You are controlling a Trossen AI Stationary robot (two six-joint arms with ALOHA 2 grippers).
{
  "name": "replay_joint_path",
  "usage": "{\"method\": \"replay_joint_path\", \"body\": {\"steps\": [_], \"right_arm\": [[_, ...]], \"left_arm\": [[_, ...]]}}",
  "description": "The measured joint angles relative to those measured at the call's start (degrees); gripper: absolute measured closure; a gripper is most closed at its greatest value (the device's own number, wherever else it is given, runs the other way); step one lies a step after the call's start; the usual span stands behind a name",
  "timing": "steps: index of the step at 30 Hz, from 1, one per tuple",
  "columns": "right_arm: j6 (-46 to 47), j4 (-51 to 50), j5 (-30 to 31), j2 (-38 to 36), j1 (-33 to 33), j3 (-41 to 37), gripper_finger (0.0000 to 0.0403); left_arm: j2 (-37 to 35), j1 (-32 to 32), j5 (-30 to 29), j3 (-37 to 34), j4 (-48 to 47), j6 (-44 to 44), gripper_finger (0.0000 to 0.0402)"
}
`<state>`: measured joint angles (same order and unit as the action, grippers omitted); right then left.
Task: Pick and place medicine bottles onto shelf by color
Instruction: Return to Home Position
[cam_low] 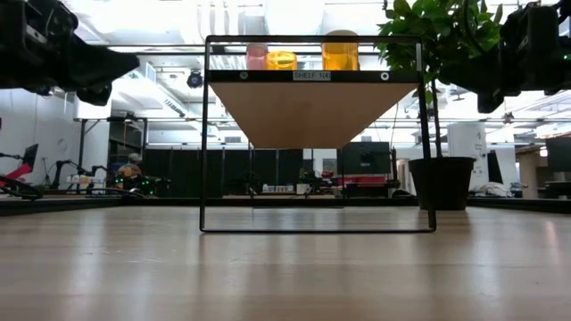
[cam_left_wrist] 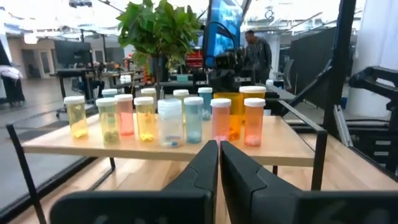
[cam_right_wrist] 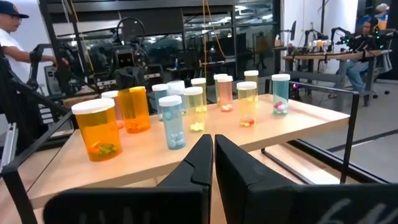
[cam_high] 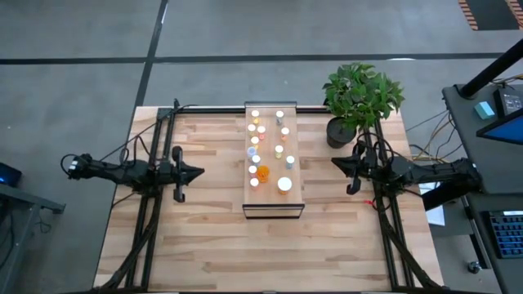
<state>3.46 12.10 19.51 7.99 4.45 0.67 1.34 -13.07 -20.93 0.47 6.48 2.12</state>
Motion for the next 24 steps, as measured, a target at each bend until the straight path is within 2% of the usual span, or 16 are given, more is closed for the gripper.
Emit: {"method": "replay_joint_path", "body": {"steps": [5,10,14,24], "right_arm": [[-1.24,0.02,0.01,0.15,0.00,0.00,0.0394],[-1.95,0.17,0.00,0.31,0.00,-0.02,0.0394],[-1.96,0.15,0.01,0.38,0.02,-0.02,0.0394],[-1.97,0.15,0.00,0.39,0.02,-0.04,0.0394]], "left_arm": [[-0.04,0.12,0.11,0.24,0.06,1.74,0.0401],[0.32,0.21,-2.93,0.00,-1.30,0.58,0.0402],[0.89,0.21,-3.34,-0.02,-1.40,-3.19,0.0401],[1.20,0.21,-3.34,-0.09,-1.36,-3.22,0.0402]]}}
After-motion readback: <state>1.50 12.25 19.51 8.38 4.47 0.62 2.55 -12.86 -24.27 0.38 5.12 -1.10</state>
